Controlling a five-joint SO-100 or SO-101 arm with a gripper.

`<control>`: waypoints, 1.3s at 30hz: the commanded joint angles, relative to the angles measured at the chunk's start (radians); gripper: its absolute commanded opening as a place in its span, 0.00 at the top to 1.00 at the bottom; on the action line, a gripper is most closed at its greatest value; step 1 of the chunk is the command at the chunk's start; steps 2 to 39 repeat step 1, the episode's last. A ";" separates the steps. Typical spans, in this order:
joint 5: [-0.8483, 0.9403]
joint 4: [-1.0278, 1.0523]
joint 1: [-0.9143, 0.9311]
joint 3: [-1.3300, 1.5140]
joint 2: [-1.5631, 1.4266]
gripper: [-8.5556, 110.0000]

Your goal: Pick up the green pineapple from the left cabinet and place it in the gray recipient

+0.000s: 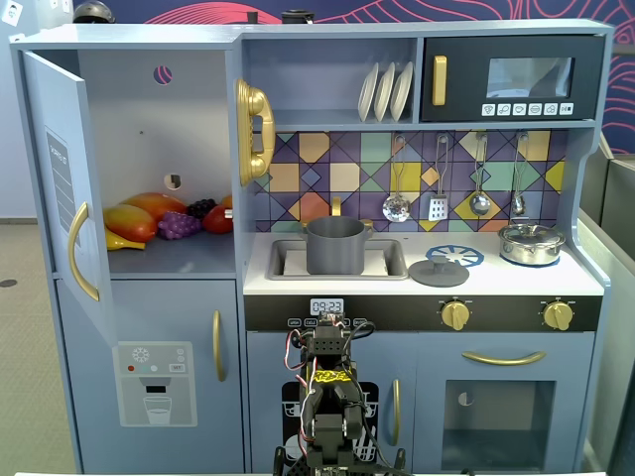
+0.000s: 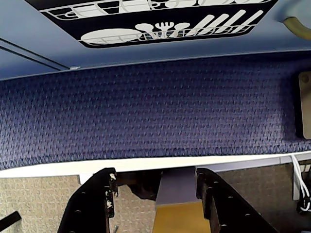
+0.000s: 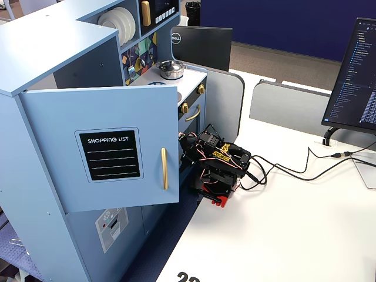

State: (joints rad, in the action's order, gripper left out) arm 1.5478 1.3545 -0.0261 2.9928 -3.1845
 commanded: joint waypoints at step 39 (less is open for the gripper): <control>-0.037 0.175 -0.012 0.009 0.006 0.82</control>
